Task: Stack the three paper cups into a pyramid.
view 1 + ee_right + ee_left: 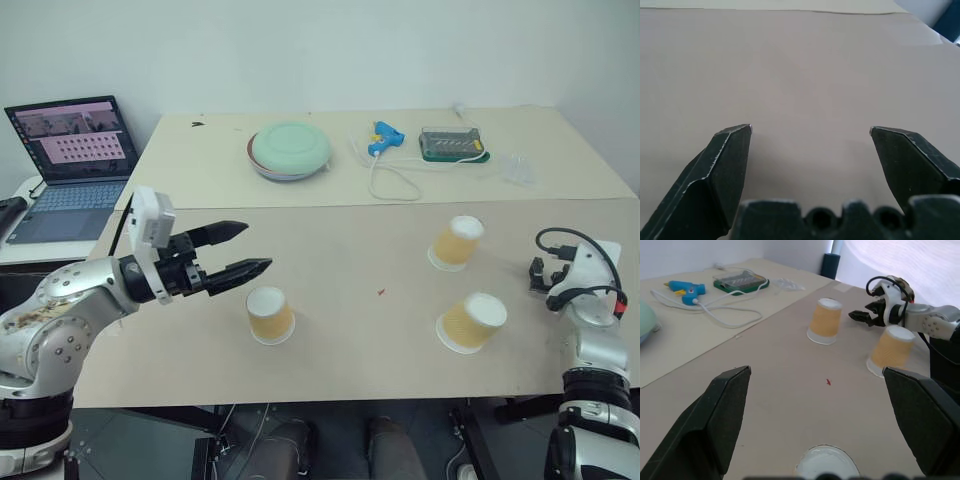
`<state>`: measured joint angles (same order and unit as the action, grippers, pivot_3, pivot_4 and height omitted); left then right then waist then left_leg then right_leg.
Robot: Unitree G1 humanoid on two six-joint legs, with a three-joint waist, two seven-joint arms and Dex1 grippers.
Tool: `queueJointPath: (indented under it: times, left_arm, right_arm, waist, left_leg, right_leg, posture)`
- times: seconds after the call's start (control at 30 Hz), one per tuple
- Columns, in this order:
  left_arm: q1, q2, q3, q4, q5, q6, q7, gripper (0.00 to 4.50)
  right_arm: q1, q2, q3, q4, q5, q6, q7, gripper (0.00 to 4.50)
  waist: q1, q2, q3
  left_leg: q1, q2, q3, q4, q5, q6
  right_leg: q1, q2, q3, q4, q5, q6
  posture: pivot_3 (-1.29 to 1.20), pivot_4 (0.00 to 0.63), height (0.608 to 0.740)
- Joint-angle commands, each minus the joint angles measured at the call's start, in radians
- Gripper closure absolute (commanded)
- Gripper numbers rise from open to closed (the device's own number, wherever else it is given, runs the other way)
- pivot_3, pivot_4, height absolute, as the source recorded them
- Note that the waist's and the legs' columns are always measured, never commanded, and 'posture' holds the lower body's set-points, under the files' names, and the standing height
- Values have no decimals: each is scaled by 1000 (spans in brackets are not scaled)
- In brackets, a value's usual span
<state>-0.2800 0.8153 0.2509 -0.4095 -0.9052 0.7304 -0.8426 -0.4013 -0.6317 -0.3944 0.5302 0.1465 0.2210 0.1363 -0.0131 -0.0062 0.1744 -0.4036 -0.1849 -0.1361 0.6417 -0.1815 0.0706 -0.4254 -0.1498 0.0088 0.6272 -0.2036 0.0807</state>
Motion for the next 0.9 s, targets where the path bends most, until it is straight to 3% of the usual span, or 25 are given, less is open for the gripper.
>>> queueJointPath:
  times: [0.03,0.13,0.33,0.43,0.57,0.9]
  left_arm:
    - [-44,11,-6,-24,-8,3,-12,0]
    - [-63,5,-18,-19,-9,5,-22,0]
    - [-78,-8,-47,-12,8,-4,-34,0]
    - [-85,-12,-51,-7,11,-5,-39,0]
    - [-91,-10,-62,-10,13,-3,-52,0]
    - [-99,-5,-50,-18,4,9,-37,0]
  right_arm:
    - [34,-159,-17,-82,39,-4,218,52]
    - [159,-317,-28,-185,118,18,539,52]
    - [415,-465,-91,-462,317,113,977,52]
    - [447,-480,-96,-546,365,161,1040,52]
    - [428,-483,-12,-638,354,174,1080,52]
    - [407,-472,41,-629,330,153,1120,52]
  waist:
    - [3,1,1]
    - [5,2,1]
    - [-5,0,1]
    - [-9,0,2]
    - [-1,-1,2]
    - [25,-3,3]
  left_leg:
    - [0,1,1,0,0,0]
    - [0,2,4,0,0,0]
    - [0,10,7,0,-4,1]
    - [1,12,10,0,-6,0]
    - [1,12,13,0,-6,-1]
    - [-4,13,13,0,-7,0]
  right_leg:
    - [0,0,1,0,0,0]
    - [0,1,2,-2,0,1]
    - [0,5,3,-5,0,0]
    - [0,5,5,-5,0,-1]
    - [0,4,6,-4,1,-1]
    - [-4,4,5,-8,3,-4]
  posture:
    - [0,150,740]
    - [0,150,740]
    - [0,150,740]
    - [0,150,740]
    - [0,150,740]
    - [0,150,740]
